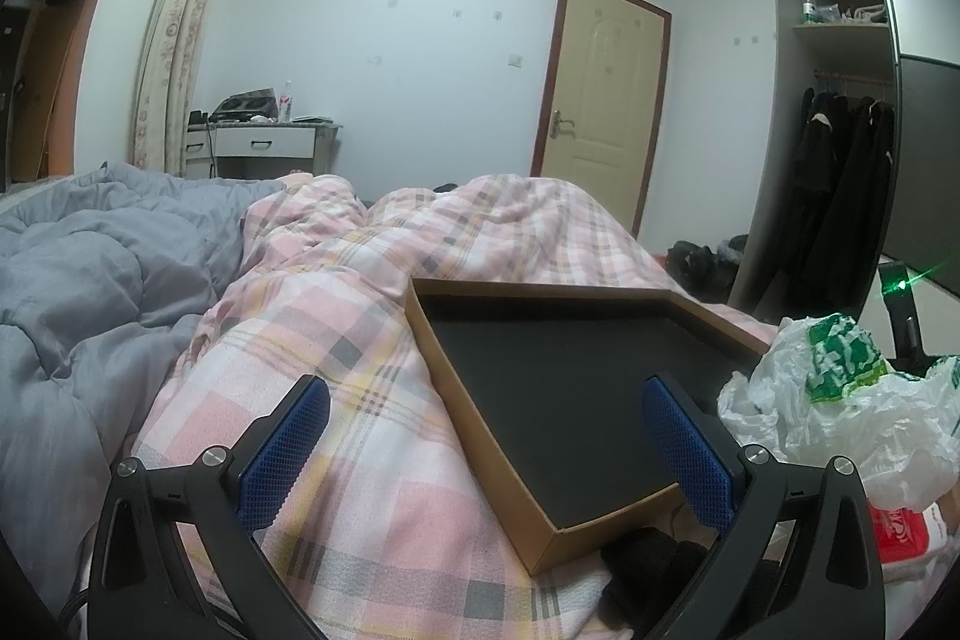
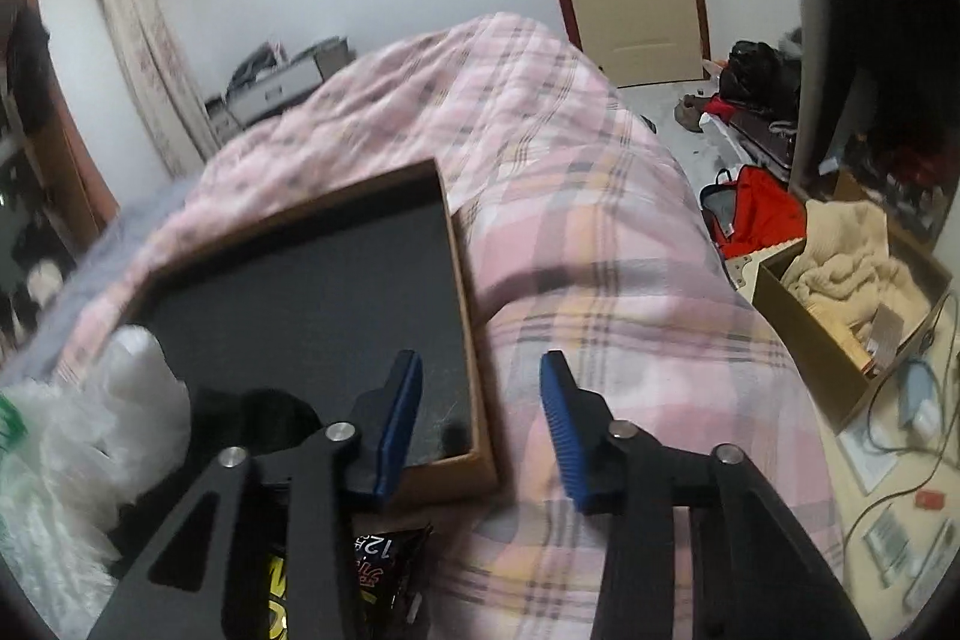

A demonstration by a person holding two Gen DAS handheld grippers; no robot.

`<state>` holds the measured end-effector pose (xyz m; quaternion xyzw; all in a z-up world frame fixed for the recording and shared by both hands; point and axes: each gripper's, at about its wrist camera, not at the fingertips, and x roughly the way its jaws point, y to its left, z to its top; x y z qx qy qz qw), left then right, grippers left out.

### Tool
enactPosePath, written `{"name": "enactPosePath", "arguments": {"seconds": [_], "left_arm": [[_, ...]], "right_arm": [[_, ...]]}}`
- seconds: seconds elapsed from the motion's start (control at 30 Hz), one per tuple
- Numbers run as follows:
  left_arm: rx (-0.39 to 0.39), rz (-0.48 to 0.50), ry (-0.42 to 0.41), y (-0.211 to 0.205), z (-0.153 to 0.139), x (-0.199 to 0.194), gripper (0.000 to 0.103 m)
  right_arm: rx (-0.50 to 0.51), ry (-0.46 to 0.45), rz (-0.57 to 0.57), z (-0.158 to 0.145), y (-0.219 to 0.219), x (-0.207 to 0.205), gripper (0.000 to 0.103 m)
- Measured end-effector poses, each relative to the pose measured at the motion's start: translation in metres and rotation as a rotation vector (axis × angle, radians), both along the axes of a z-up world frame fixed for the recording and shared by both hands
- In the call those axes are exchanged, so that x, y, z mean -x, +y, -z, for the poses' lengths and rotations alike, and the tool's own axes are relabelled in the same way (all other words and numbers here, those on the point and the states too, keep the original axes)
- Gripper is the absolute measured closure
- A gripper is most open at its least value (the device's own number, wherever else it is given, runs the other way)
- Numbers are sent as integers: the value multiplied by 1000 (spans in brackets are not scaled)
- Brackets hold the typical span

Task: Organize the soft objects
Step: 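Move the open right gripper back over the empty box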

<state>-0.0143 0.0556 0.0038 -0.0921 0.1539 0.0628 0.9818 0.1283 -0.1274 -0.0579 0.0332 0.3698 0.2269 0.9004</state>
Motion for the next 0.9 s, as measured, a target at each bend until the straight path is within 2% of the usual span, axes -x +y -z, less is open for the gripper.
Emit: {"name": "enactPosePath", "arguments": {"seconds": [0.17,0.33,0.6,0.8,0.9], "left_arm": [[0,0,1,0,1,-2,0],[2,-2,4,1,2,-1,0],[3,-12,29,1,8,-4,0],[-8,-21,43,-1,7,-7,0],[-3,-27,30,0,6,-4,0]], "right_arm": [[-8,15,-65,0,-9,6,80],[64,-19,-86,1,3,11,81],[111,-51,-111,1,6,22,81],[86,-56,-130,-1,3,27,80],[40,-75,-139,-3,-1,31,78]]}}
